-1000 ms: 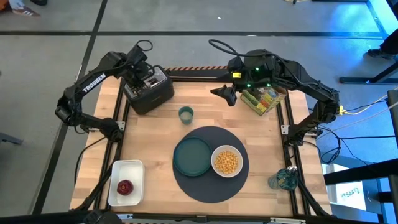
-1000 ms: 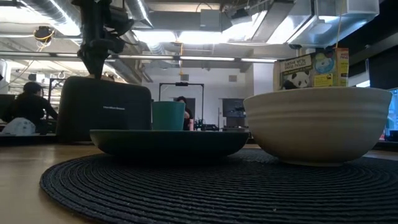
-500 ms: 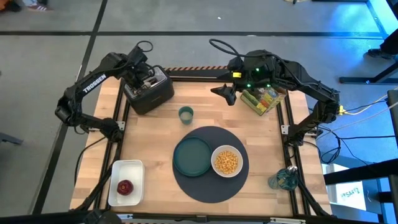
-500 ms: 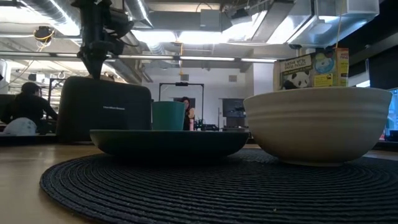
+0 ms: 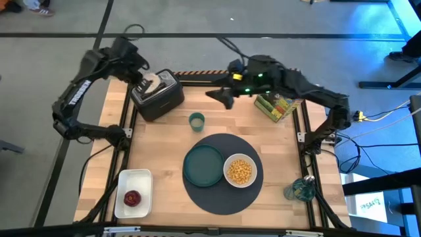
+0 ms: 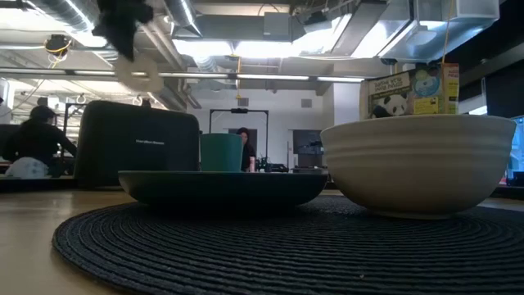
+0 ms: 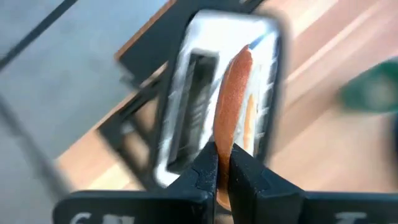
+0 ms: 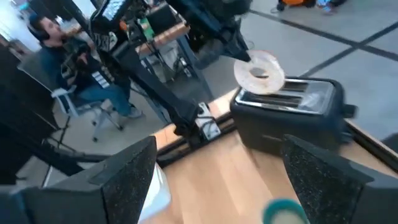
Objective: Arrange a breakfast setting
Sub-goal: Put the bagel from the toaster onto the green plate
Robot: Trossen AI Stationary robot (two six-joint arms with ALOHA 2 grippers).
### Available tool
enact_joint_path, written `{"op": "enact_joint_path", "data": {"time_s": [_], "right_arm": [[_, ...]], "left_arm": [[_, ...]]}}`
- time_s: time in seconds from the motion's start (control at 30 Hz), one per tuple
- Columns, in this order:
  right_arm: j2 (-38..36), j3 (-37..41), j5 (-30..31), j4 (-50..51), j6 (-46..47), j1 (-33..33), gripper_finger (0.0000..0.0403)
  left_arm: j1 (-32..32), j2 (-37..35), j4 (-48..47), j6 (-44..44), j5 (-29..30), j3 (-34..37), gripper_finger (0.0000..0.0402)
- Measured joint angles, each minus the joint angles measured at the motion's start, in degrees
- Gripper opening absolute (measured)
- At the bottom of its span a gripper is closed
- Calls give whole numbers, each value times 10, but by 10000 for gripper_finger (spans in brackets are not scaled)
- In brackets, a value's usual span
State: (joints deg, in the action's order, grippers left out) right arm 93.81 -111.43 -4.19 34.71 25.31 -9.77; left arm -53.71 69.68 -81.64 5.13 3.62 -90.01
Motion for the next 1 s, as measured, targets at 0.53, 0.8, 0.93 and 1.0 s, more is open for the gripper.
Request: {"op": "enact_joint_path", "data": {"time_s": [0.53, 0.8, 0.93, 1.0], "right_arm": [[77, 7, -11, -153, 117, -4, 330], [87, 6, -9, -178, 120, -4, 330], [87, 6, -13, -179, 137, -4, 306], [87, 6, -14, -179, 138, -4, 278]], "left_arm": [[45, -56, 183, -201, -356, -10, 11], [101, -47, 258, -246, -388, -10, 11], [119, -36, 270, -256, -390, -10, 11], [127, -30, 276, -256, -390, -10, 11]]}}
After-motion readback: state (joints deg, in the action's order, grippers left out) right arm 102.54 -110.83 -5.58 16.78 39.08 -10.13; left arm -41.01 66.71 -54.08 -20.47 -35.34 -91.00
